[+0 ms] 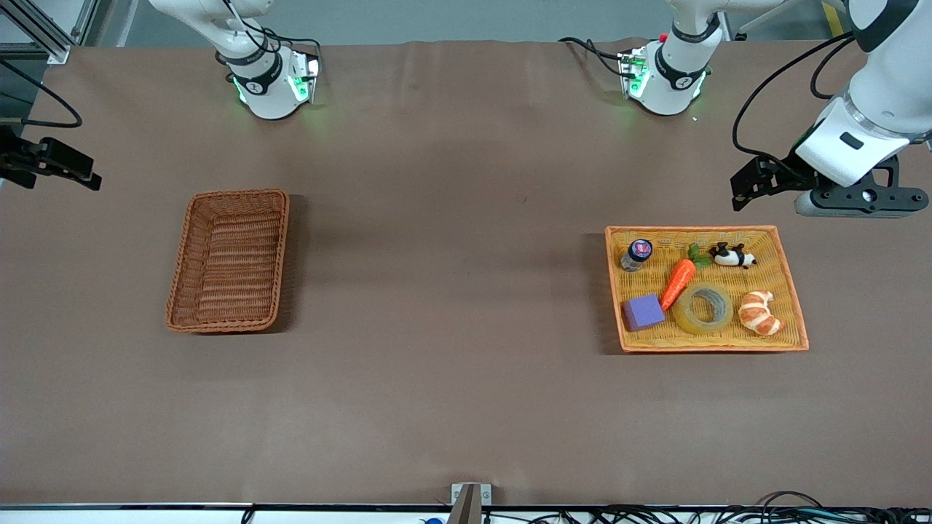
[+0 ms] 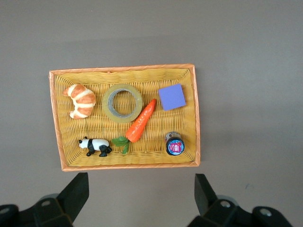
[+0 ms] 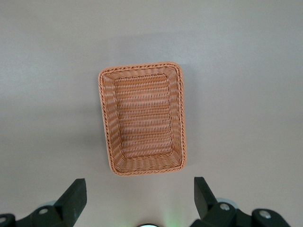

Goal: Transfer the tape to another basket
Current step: 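Move the left gripper over the yellow tape roll in the tray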

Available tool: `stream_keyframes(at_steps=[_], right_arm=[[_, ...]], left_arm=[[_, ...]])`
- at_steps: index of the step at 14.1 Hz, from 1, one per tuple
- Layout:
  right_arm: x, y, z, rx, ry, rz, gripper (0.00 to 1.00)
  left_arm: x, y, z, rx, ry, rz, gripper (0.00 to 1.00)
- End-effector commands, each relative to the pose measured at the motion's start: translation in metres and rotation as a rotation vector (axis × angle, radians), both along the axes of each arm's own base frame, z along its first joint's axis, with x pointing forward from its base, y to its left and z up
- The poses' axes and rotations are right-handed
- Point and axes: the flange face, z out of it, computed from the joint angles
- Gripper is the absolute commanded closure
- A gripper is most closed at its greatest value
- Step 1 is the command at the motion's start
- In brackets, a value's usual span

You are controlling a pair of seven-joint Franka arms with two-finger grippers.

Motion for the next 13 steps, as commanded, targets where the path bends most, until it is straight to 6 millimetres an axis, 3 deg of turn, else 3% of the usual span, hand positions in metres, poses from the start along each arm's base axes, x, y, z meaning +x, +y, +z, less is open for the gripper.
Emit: stream_keyframes(at_steps=[1,6,9,13], right_arm=[[-0.002,0.000,0.000,0.012,-0.005,0.010,0.00],[-0.002,0.000,0.000,0.012,-0.005,0.010,0.00],[-0.001,0.000,-0.001,0.012,-0.004,0.010,0.00],[-0.001,0.000,-0.001,0.012,-0.004,0.010,0.00]], left_arm=[[-0.005,0.000,0.003,0.007,-0.004,-0.005,0.01],[0.001,0.004,-0.002,0.008,0.005,-0.016,0.01],[0.008,0.020,-0.010,0.006,0.020,0.007,0.01],[0.036,0.058,-0.068,0.020,0.100,0.018,0.05]])
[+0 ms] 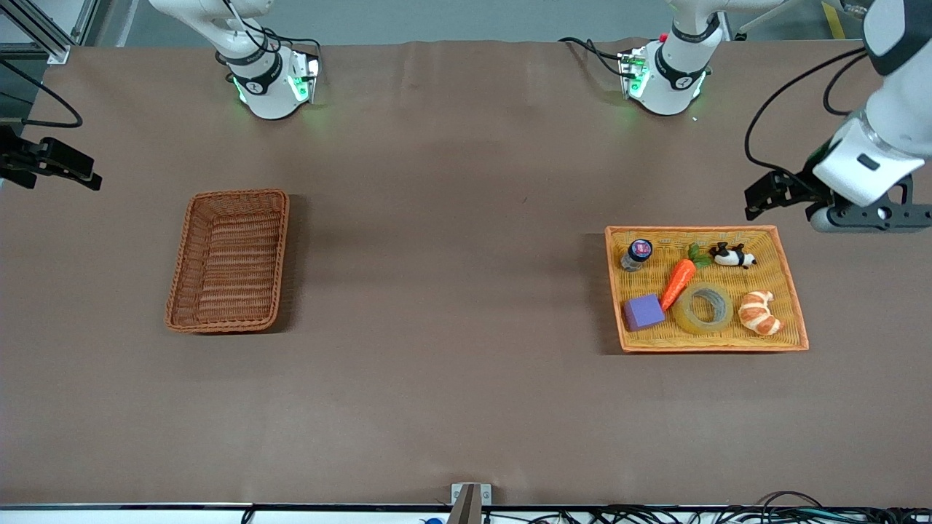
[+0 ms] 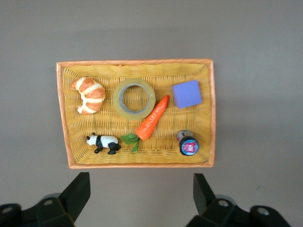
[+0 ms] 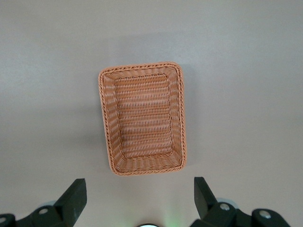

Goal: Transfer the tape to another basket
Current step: 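Move the left gripper over the yellow tape roll in the tray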

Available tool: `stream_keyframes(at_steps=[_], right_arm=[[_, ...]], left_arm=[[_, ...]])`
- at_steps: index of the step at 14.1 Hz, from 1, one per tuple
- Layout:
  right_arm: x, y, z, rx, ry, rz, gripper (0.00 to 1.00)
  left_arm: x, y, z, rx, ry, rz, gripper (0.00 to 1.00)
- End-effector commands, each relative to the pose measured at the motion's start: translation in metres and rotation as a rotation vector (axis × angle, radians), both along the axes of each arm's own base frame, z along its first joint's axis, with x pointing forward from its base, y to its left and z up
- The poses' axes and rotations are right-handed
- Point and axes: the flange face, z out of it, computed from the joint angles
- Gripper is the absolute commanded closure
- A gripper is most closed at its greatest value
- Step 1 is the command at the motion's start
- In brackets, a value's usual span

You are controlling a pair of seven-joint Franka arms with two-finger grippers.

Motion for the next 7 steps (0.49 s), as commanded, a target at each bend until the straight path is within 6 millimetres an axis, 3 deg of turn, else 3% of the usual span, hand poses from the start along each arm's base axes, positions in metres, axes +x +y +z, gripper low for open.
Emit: stream_keyframes(at_steps=[1,5,7], right_arm=[[-0.002,0.000,0.001,0.012,-0.007,0.009,0.00],[-0.002,0.000,0.001,0.013,-0.005,0.012,0.00],[-0.002,0.000,0.001,0.013,-0.005,0.012,0.00]], left_arm=[[0.025,0.029,-0.051,0.020,0.056,0.001,0.04],[0.058,0.067,-0.137,0.046,0.089,0.065,0.00],[0.067,0.067,-0.179,0.053,0.102,0.066,0.05]])
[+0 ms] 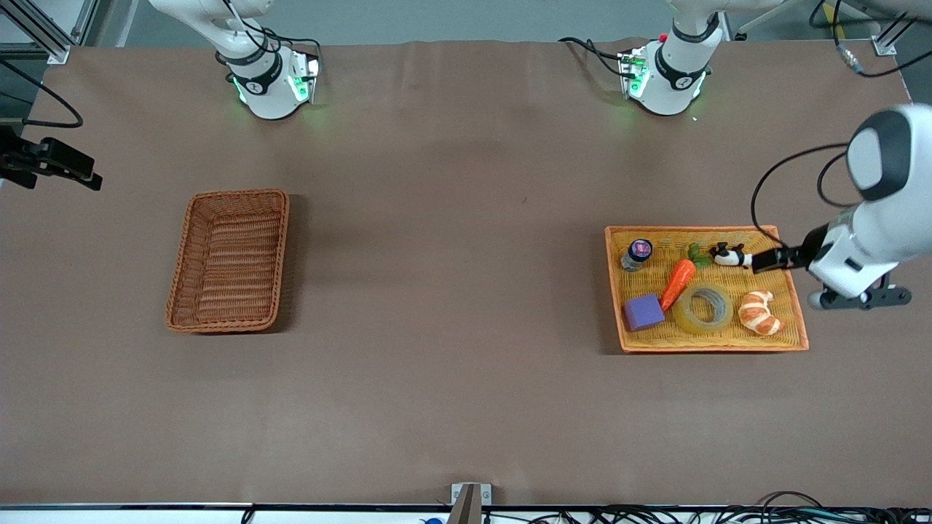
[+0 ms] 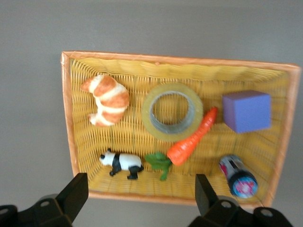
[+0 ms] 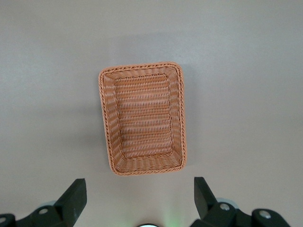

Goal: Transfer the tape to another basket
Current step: 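Move the left gripper over the yellow tape roll in the tray, then lower the left gripper and grasp the yellow tape roll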

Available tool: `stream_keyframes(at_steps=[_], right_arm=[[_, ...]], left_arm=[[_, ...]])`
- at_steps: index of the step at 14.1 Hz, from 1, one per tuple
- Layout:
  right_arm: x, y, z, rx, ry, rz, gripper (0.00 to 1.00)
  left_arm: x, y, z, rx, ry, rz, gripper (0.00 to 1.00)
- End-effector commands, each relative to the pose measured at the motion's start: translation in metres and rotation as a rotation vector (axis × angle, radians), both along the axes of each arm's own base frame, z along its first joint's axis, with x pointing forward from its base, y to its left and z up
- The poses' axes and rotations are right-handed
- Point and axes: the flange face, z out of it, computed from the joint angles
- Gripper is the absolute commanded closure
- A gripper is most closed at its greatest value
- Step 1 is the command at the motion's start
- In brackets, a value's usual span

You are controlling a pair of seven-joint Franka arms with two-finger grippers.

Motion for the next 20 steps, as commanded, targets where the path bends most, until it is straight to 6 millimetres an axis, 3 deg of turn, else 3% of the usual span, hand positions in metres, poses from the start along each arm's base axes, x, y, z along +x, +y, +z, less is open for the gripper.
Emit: stream_keyframes(at_steps=[1,6,10,13,19,20], right_arm=[[-0.002,0.000,0.000,0.012,-0.004,0.010,0.00],[-0.002,0.000,0.000,0.012,-0.004,0.010,0.00],[-0.002,0.000,-0.001,0.013,-0.003,0.012,0.00],[-0.001,0.000,-0.002,0.013,-0.001,0.012,0.00],[0.000,0.000,-0.004,0.013,0.003,0.012,0.00],[0.000,0.000,-0.003,0.013,0.002,0.012,0.00]], left_arm=[[0.009,-0.002,-0.045,0.023,0.014,-0.014,0.08],[0.014,0.000,-0.120,0.035,0.000,0.001,0.08],[0.013,0.000,-0.162,0.046,0.026,0.047,0.09],[0.005,-0.003,-0.181,0.051,0.057,0.077,0.14],[-0.013,-0.006,-0.204,0.062,0.109,0.108,0.33],[-0.013,-0.006,-0.204,0.062,0.109,0.110,0.44]])
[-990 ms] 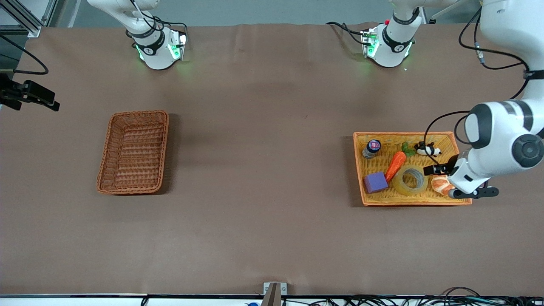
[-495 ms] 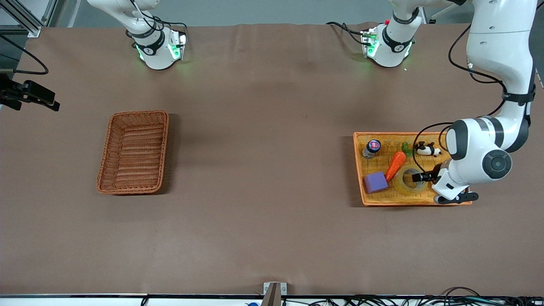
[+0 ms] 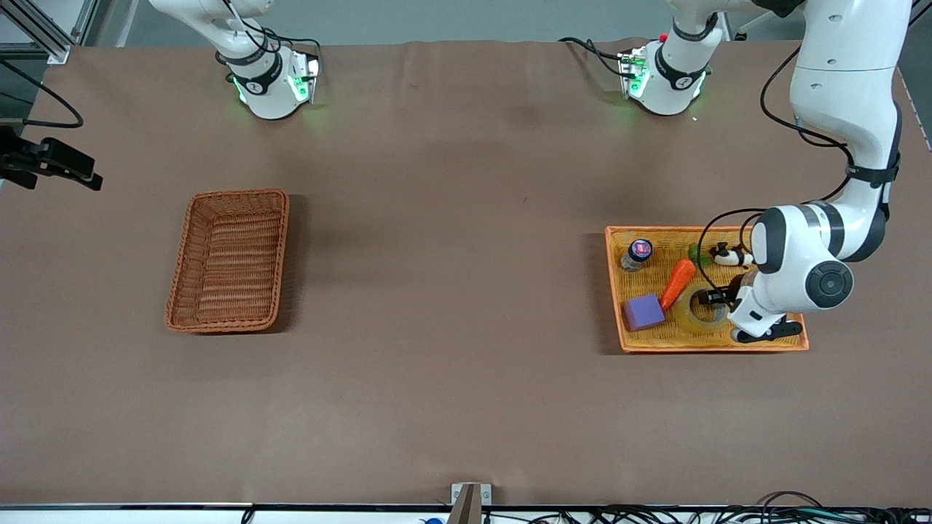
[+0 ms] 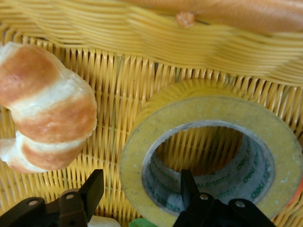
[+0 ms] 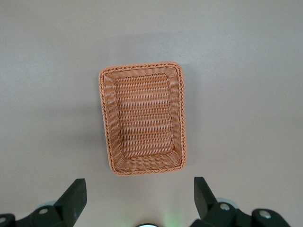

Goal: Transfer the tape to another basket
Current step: 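Lower the left gripper and grasp the yellow tape roll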

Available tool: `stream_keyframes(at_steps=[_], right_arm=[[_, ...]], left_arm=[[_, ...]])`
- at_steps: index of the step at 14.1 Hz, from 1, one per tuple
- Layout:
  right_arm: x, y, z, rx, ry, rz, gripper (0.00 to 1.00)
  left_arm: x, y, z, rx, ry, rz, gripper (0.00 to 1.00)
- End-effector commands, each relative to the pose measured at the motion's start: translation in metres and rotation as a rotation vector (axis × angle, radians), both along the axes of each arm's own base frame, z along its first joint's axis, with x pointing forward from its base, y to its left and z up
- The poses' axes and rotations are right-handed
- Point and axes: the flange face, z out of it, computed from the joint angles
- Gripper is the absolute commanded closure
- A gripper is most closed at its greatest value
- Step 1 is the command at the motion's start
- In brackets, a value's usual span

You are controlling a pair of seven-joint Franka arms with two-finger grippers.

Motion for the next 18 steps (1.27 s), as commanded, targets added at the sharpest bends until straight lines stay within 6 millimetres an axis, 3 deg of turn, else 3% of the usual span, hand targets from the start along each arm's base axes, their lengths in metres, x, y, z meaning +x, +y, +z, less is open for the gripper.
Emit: stream_keyframes(at_steps=[1,2,4,7,10,12,14,16,18], right_arm=[[0.000,0.000,-0.003,0.013,0.003,0.008,0.00],[0.000,0.000,-0.003,0.013,0.002,0.008,0.00],[0.000,0.000,-0.003,0.013,0.003,0.008,0.00],[0.000,0.000,-0.003,0.013,0.002,0.008,0.00],[-0.001,0.000,-0.003,0.013,0.003,0.008,0.00],[-0.001,0.000,-0.003,0.013,0.003,0.010,0.00],[-0.001,0.000,-0.003,0.013,0.003,0.010,0.00],[-0.001,0.000,-0.003,0.013,0.003,0.010,0.00],[0.000,0.000,-0.003,0.013,0.002,0.010,0.00]], left_arm=[[-0.003,-0.001,0.000,0.018,-0.006,0.005,0.66],[0.000,-0.001,0.004,0.018,-0.016,0.004,0.81],[0.010,-0.003,0.022,0.019,-0.049,-0.007,0.99],[0.019,-0.009,0.072,0.012,-0.087,-0.015,1.00],[0.016,-0.042,0.130,-0.006,-0.040,-0.027,1.00],[0.010,-0.091,0.148,-0.025,-0.058,-0.061,0.99],[0.001,-0.159,0.146,0.001,-0.071,-0.102,0.99],[-0.010,-0.236,0.126,0.019,-0.071,-0.132,0.98],[-0.019,-0.300,0.105,0.004,-0.063,-0.084,0.97]])
